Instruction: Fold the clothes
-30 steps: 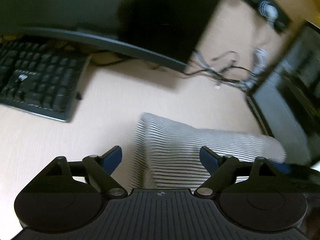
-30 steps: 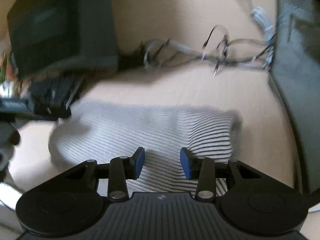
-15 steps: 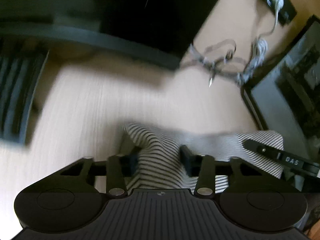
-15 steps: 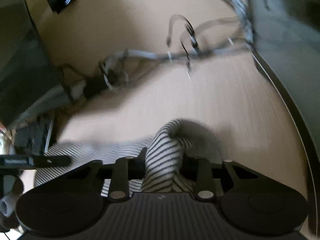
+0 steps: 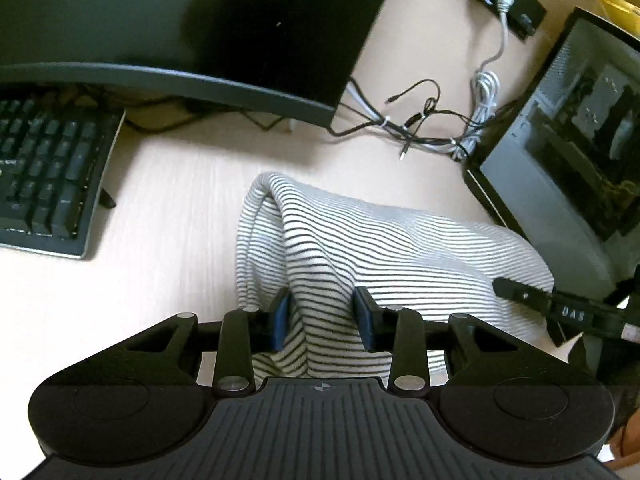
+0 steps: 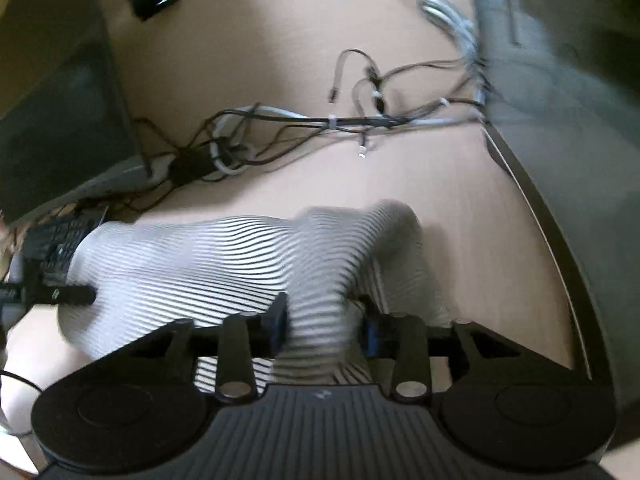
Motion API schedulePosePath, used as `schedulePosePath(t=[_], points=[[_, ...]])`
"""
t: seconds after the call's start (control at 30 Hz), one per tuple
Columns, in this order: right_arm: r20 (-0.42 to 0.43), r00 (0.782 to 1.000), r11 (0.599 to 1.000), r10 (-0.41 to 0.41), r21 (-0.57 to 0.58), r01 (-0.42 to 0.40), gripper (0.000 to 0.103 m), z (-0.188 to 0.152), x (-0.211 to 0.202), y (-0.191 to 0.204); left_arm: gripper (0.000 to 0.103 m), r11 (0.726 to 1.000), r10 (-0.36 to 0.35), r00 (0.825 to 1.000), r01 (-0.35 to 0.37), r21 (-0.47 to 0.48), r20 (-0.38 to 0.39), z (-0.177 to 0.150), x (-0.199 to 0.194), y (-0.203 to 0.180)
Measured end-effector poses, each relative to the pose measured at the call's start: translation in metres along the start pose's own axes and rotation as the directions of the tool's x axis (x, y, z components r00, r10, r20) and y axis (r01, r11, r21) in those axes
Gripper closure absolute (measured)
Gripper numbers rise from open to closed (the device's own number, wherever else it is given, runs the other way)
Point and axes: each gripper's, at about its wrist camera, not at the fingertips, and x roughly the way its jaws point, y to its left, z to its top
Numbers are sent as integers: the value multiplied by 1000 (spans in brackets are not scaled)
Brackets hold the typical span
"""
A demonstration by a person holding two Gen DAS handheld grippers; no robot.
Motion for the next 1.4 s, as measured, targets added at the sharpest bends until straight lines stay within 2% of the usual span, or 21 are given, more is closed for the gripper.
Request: schedulePosePath(t=[0.27,0.4,0.43,0.5,0.57,0.7,0.77,0.9,1.07,1.2,1.37,1.4], points=[[75,987,985,-139,-95,146,49,9,-19,26,58,999,32,999,-32,33,-4,-6,-5,-5],[158,983,979,-92,-165,118,49,11,-43,43,55,999,38,999,-38,29,-7,-9,-6,-2],[153,985,973,-82,-200,112,48,10,-47,49,54,999,39,999,-39,27,-7,-8,-6,-1],[120,987,963,-110,-232,135,34,6,-46,53,53,999,40,999,-40,23,-8,-8,-5,0],[48,991,975,-128,-179,135,24,0,-37,43,49,999,40,999,-40,19,-13,-8,-4,0],[-88,991,995,-100,-11,99,24,-15,-20,19,50,1000,23,999,-23,-9,-27,-9,-12,5],[-89,992,996,-84,7,85,29,-18,-18,18,50,1000,6,1000,-6,-8,-24,-10,-21,5],[-62,994,996,-91,-24,90,51,-13,-17,20,49,998,-67,996,66,-18,-59,-17,-26,10],[-27,994,992,-107,-72,105,56,-4,-15,24,42,996,-92,992,90,-27,-86,-20,-7,11],[2,993,987,-119,-110,119,65,3,-13,27,42,997,-81,992,81,-3,-98,-18,3,9],[37,991,978,-132,-157,137,66,12,-10,30,42,997,-79,992,80,5,-97,-18,5,7],[18,990,977,-141,-160,143,65,12,-2,26,42,997,-75,993,76,3,-94,-17,3,6]])
